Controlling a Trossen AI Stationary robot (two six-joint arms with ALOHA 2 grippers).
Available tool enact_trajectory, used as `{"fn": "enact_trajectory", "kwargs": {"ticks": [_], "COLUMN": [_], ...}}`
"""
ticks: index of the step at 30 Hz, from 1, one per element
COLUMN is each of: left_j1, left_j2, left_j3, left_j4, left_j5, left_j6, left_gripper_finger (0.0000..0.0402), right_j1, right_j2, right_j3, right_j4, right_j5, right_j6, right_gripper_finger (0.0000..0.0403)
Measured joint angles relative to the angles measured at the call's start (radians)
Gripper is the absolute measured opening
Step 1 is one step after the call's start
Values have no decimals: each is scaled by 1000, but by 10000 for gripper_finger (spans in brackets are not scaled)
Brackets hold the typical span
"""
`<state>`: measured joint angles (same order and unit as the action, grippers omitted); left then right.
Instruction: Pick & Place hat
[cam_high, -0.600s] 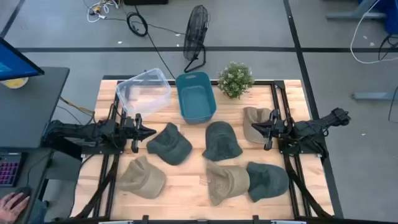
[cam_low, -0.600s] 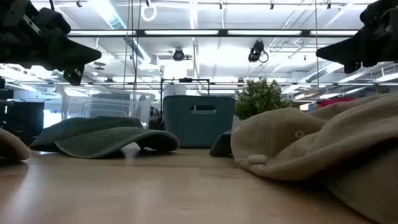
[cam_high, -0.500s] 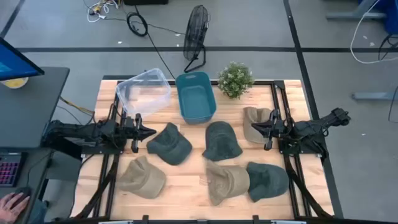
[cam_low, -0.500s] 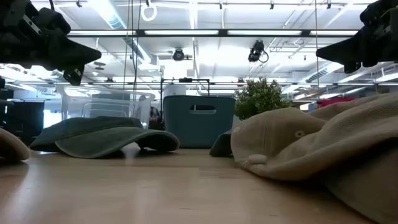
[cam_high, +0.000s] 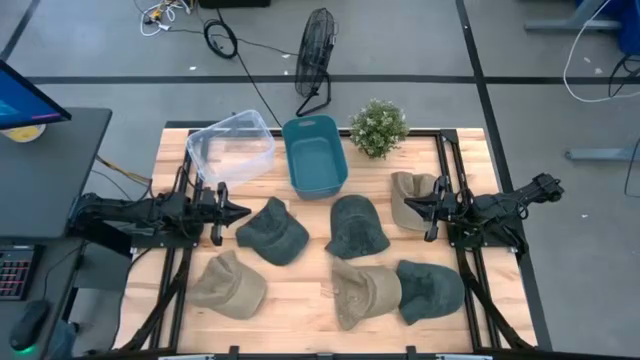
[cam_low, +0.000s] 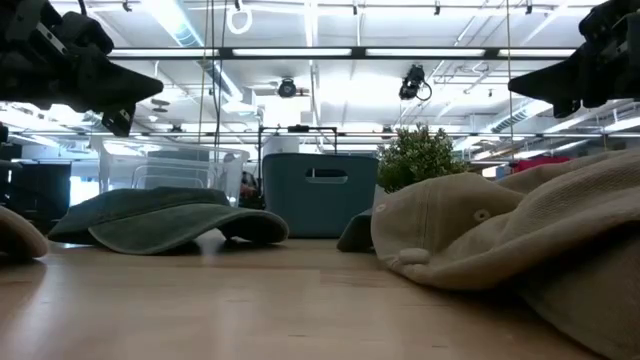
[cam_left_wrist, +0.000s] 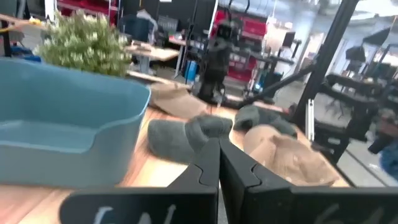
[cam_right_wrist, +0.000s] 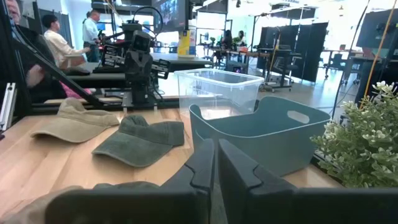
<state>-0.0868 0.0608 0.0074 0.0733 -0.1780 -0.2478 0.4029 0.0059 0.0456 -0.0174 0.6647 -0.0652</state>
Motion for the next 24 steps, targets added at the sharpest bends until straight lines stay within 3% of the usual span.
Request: {"fn": "enact_trajectory", "kwargs": {"ticks": [5, 8, 11, 14, 18, 24], "left_j1": [0, 0, 0, 0, 0, 0], "left_j2": [-1, 18, 71, 157, 300, 548], "left_j3": [7, 67, 133, 198, 295, 497], "left_j4": [130, 128, 79, 23, -27, -283], "left_j5": [-24, -22, -21, -21, -20, -36], "left_j6": [28, 93, 151, 153, 132, -7], "left_gripper_finger": [3, 3, 11, 37, 86, 154], "right_j1": [0, 0, -1, -1, -11, -51], "right_j2": [0, 0, 2, 17, 66, 190], "right_j3": [0, 0, 0, 1, 1, 85], "right_j4": [66, 195, 310, 391, 483, 551], "right_j5": [0, -5, -87, -160, -149, -160], "right_j6": [-60, -121, -230, -285, -349, -396], "right_gripper_finger": [27, 27, 27, 27, 27, 42]}}
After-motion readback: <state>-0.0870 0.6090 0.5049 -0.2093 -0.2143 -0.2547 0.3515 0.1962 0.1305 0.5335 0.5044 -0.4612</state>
